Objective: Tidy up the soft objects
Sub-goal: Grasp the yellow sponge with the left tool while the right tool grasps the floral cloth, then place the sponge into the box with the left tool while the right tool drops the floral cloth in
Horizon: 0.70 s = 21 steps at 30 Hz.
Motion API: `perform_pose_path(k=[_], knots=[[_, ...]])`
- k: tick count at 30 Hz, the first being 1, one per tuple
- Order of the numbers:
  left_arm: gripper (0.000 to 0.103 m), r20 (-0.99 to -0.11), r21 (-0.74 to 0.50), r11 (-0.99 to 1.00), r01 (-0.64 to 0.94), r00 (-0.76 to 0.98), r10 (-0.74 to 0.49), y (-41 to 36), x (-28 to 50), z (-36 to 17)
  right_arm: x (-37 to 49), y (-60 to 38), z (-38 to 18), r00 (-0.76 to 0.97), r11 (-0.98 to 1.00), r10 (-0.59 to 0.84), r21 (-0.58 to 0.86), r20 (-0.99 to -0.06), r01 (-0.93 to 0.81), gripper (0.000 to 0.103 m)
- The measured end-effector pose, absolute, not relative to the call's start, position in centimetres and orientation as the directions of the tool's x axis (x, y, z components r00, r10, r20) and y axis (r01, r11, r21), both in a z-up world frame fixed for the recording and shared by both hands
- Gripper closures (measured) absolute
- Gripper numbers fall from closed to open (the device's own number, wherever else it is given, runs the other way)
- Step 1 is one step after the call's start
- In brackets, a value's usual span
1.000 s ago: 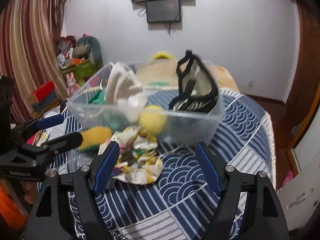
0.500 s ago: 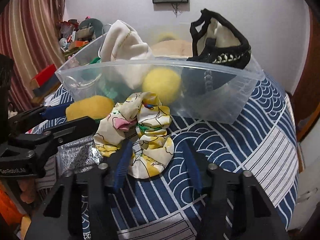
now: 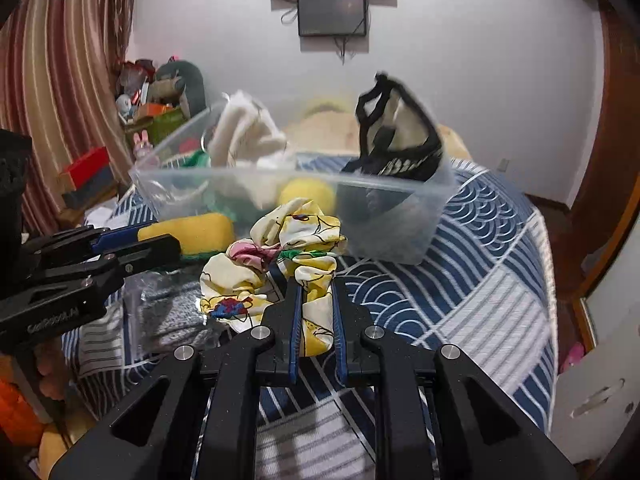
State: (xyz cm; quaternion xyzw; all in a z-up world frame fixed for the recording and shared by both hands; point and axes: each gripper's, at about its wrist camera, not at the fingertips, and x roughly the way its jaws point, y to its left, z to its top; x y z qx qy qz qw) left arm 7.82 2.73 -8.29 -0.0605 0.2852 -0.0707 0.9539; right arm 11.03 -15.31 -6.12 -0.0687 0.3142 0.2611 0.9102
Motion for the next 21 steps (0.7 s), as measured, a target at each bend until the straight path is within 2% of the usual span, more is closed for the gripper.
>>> perform_pose_path(k=[13,21], knots=[[0.073,-0.397,-0.123,0.991,0.052,0.913,-0.097,3.8,5.2,-3.5,10.0,-15.8,-2.1,0.757,0.872,0.437,0.025,-0.486,-0.488,0.09],[0.073,-0.372,-0.117,0.993,-0.005,0.927,-0.039,5.1,7.6,-2.3,12.0,-15.4,-0.5,0.794,0.891,0.41,0.013,-0.449,-0.453,0.09]])
